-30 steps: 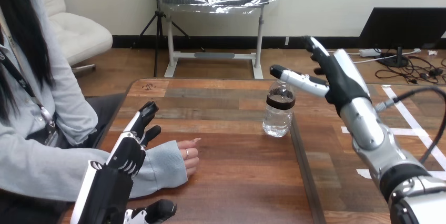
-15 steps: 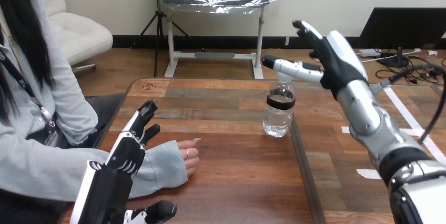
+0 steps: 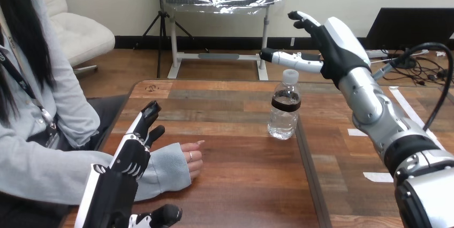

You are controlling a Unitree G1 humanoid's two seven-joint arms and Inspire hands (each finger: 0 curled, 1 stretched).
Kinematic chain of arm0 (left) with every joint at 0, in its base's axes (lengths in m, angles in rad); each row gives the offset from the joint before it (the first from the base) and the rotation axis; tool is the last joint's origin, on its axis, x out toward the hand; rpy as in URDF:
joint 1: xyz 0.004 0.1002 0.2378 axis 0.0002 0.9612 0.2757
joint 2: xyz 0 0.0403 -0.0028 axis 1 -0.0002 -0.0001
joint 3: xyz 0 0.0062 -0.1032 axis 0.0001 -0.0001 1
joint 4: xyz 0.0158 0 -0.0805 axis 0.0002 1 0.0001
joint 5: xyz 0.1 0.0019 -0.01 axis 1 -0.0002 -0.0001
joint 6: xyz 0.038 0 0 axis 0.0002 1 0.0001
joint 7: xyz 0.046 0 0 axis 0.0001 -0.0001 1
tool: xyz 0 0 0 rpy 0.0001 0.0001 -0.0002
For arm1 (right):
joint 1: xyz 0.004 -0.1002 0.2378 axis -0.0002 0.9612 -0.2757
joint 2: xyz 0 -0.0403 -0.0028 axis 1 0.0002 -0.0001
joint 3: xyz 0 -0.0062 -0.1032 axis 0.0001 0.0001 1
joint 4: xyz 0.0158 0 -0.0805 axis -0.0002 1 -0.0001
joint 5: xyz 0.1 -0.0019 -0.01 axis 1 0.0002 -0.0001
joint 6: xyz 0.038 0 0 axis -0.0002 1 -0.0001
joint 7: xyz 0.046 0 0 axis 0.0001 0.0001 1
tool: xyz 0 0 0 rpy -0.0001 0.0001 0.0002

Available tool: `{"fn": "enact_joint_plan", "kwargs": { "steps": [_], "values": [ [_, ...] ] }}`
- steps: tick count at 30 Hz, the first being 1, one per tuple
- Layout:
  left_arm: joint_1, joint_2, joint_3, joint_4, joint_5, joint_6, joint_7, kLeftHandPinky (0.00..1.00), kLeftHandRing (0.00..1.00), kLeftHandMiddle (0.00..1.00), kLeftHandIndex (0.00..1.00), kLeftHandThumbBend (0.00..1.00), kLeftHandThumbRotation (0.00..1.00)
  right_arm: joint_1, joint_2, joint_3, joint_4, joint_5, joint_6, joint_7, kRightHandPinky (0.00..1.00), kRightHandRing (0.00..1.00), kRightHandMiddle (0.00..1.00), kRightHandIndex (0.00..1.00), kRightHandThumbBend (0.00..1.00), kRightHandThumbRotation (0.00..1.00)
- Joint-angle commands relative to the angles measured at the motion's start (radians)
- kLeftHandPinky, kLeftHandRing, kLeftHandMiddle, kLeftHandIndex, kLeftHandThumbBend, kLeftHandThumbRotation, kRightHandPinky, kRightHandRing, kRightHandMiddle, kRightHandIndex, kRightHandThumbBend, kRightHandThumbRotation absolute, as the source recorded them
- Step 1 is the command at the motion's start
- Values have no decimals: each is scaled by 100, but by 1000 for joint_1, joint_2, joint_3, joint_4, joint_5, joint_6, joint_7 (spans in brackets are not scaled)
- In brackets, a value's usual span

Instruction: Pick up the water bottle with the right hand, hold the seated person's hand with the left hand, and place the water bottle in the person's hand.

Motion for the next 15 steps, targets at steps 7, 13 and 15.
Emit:
{"fn": "enact_joint_plan", "kwargs": {
  "steps": [7,13,15],
  "values": [
    [-48,-15,-13,10,2,-32,3,93,98,97,93,100,63,-109,0,55,-9,-47,58,7,82,89,88,87,100,73],
    [-43,-21,-10,5,13,-32,12,93,98,96,92,100,64,-115,4,87,-5,-81,74,2,82,87,87,85,100,73],
    [-43,-20,-14,6,9,-32,10,93,98,96,92,100,64,-117,5,97,-3,-91,83,1,82,87,86,84,100,74]
  ]
}}
